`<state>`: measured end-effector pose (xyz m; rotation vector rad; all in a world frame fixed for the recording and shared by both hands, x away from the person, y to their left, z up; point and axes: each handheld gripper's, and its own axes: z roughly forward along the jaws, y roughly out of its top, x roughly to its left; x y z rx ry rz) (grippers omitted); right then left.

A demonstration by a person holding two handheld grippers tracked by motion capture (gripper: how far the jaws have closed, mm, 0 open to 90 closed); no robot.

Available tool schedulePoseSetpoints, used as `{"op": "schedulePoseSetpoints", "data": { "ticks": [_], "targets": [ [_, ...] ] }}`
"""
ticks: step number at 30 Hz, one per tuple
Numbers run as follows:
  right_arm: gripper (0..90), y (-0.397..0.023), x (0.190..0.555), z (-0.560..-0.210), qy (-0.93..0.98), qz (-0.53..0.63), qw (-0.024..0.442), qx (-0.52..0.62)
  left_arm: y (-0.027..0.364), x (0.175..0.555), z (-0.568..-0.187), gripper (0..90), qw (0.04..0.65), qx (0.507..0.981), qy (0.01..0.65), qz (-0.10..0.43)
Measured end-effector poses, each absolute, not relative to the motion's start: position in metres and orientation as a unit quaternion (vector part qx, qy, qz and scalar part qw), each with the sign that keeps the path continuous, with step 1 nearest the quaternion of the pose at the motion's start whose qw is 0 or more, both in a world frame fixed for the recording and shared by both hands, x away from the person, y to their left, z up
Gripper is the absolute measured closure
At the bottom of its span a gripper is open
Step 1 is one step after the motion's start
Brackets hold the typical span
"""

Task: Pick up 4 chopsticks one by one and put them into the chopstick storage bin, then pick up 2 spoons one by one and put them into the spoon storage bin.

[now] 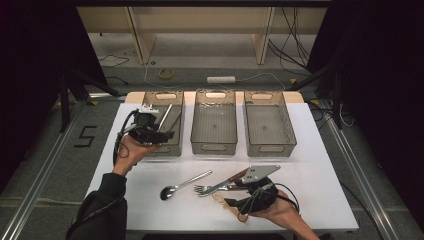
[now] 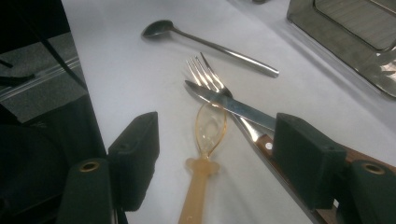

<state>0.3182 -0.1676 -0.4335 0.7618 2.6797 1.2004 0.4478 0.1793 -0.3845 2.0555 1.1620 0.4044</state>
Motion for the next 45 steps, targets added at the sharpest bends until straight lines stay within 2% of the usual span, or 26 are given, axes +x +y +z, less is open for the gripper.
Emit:
{"op": "schedulePoseSetpoints", "data": {
  "ticks": [16,32,45],
  "targets": [
    [32.6,-0.172,0.315,-0.437,0.879,0.399,0.055,0.257,0.162,0.395,-0.405,24.6,0.333,0.845,0.403,0.116],
    [31.1,-0.17,0.313,-0.439,0.88,0.396,0.048,0.257,0.134,0.377,-0.419,21.4,0.297,0.876,0.367,0.098],
    [30.9,-0.169,0.312,-0.438,0.881,0.396,0.046,0.254,0.12,0.373,-0.437,22.2,0.241,0.902,0.349,0.082]
  ]
}}
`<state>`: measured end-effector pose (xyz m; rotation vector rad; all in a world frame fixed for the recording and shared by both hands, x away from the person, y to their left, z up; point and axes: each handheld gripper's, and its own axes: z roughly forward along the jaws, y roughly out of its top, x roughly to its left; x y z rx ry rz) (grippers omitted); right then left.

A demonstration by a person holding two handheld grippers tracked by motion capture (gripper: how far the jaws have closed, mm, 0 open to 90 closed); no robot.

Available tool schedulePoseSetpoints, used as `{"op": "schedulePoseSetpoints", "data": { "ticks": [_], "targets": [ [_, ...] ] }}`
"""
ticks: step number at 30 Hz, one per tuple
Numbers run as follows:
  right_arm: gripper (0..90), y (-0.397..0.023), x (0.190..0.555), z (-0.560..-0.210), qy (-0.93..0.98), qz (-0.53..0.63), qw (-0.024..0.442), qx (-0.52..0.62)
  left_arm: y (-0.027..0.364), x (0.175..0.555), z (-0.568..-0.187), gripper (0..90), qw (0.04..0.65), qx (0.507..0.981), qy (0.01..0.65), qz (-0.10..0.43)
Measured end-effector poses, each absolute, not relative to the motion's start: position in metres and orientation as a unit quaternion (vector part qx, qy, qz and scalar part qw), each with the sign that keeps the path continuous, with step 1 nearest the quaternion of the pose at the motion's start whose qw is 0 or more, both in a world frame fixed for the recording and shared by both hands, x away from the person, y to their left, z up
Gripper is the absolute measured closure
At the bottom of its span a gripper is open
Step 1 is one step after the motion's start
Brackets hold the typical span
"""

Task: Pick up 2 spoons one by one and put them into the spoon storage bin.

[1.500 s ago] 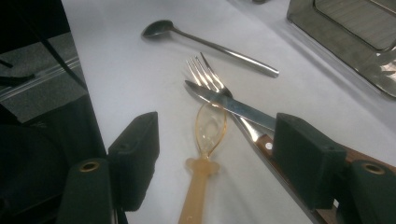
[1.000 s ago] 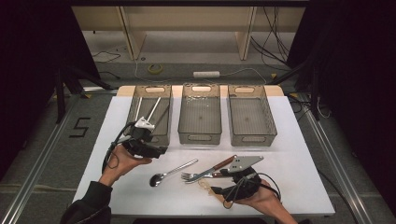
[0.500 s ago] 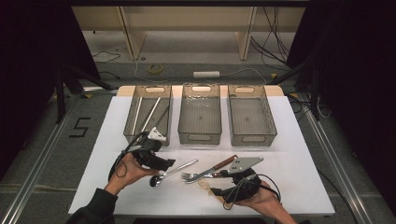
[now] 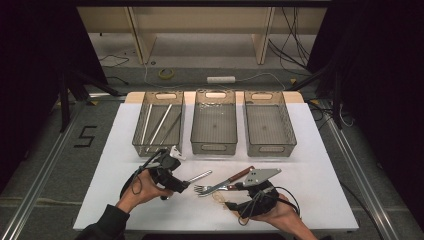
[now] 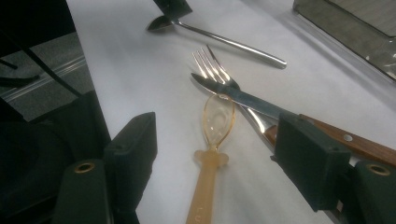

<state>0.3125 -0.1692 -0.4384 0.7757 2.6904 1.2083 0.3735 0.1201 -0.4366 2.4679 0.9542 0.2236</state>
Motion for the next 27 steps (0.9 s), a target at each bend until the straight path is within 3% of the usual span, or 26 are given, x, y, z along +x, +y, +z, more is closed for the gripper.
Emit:
{"op": "schedulePoseSetpoints", "data": {
  "ticks": [5,27],
  "targets": [
    [30.9,-0.169,0.312,-0.439,0.881,0.395,0.046,0.255,0.115,0.373,-0.44,27.9,0.222,0.911,0.338,0.079],
    [31.2,-0.166,0.31,-0.439,0.885,0.389,0.049,0.252,0.109,0.374,-0.457,71.5,0.16,0.933,0.314,0.067]
  ]
}}
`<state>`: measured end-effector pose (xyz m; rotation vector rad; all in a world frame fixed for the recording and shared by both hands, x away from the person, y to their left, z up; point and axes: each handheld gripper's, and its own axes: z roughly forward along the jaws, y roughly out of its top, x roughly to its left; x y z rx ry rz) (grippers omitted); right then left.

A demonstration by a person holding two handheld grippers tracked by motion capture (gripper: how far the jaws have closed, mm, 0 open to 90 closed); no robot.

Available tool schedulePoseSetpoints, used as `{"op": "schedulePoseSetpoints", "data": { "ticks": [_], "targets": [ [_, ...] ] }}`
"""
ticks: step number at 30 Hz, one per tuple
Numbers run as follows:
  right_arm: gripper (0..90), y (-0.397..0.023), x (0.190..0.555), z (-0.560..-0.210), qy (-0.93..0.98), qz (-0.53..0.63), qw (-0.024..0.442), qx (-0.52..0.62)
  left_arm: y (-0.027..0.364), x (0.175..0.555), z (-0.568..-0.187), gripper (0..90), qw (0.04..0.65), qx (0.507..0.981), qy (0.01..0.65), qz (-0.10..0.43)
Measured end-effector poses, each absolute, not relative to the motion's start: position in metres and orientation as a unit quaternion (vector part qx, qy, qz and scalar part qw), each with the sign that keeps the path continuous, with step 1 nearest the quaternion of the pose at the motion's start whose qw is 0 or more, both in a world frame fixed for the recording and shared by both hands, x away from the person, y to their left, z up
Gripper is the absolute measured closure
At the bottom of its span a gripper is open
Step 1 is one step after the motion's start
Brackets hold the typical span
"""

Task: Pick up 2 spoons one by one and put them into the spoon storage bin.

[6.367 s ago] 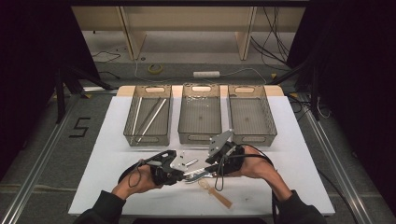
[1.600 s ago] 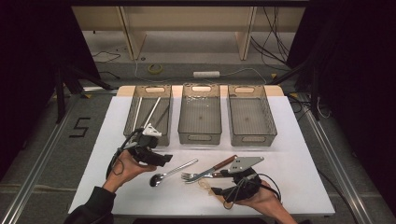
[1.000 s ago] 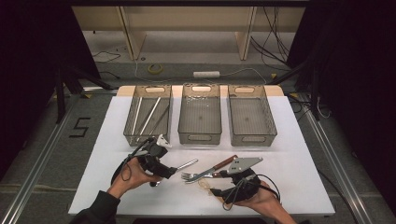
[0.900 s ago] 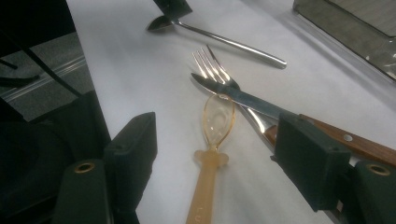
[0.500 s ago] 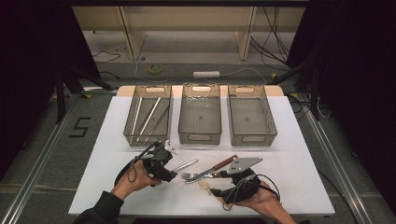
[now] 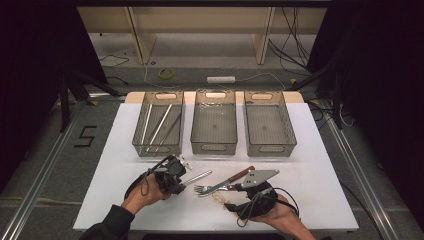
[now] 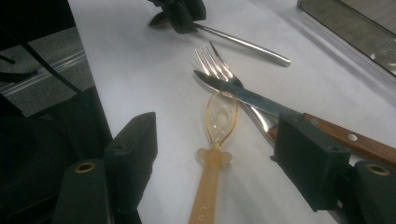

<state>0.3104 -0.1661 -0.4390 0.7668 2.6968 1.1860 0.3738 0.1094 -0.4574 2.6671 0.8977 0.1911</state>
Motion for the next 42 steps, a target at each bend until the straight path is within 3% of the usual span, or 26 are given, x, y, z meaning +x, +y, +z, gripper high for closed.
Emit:
{"op": "schedulePoseSetpoints", "data": {
  "ticks": [7,20,42],
  "targets": [
    [31.5,-0.167,0.311,-0.439,0.885,0.388,0.049,0.252,0.109,0.375,-0.464,81.5,0.146,0.939,0.304,0.067],
    [31.7,-0.167,0.311,-0.439,0.885,0.389,0.048,0.252,0.112,0.374,-0.455,89.0,0.173,0.937,0.295,0.074],
    [31.7,-0.168,0.312,-0.438,0.881,0.394,0.047,0.256,0.112,0.396,-0.404,89.5,0.287,0.894,0.33,0.097]
  ]
}}
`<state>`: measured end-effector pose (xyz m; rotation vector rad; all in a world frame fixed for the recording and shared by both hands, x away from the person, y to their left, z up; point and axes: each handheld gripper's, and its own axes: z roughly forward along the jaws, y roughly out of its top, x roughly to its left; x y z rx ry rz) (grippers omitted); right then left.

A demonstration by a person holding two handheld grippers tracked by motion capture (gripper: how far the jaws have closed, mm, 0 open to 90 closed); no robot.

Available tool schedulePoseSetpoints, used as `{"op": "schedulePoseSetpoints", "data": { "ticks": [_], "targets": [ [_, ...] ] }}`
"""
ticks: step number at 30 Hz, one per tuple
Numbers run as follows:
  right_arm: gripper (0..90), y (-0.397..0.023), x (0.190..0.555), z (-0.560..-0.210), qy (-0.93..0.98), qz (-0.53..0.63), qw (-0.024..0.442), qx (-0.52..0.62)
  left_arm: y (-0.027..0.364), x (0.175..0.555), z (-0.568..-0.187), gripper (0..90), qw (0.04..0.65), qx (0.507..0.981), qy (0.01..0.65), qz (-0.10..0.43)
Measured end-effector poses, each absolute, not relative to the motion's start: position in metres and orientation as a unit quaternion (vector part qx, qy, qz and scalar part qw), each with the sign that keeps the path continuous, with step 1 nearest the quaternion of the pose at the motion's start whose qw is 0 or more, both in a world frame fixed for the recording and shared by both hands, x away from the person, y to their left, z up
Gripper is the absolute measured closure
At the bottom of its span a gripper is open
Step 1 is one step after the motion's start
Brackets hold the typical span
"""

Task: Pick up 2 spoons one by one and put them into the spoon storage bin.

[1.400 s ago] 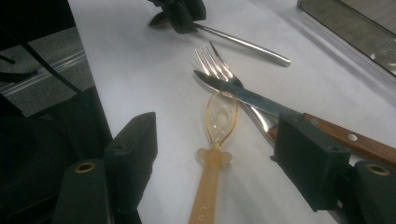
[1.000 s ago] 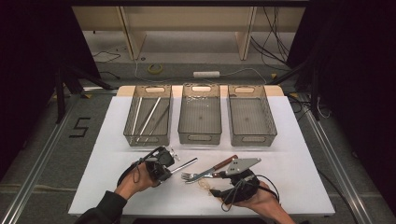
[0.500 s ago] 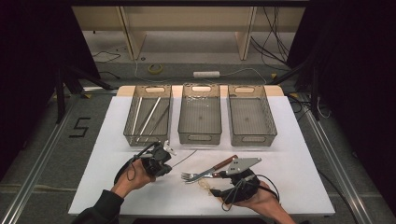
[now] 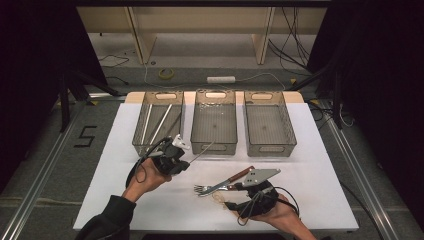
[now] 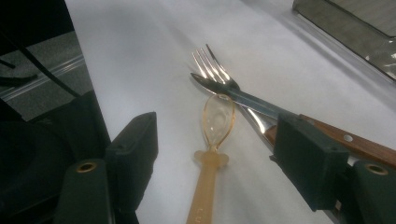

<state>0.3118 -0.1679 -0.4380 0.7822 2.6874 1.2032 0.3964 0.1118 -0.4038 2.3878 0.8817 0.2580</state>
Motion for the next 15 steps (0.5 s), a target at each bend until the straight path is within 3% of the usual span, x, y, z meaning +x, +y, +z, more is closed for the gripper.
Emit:
{"op": "schedulePoseSetpoints", "data": {
  "ticks": [15],
  "targets": [
    [31.1,-0.169,0.311,-0.437,0.881,0.397,0.048,0.255,0.093,0.441,-0.376,89.5,0.344,0.861,0.354,0.119]
  ]
}}
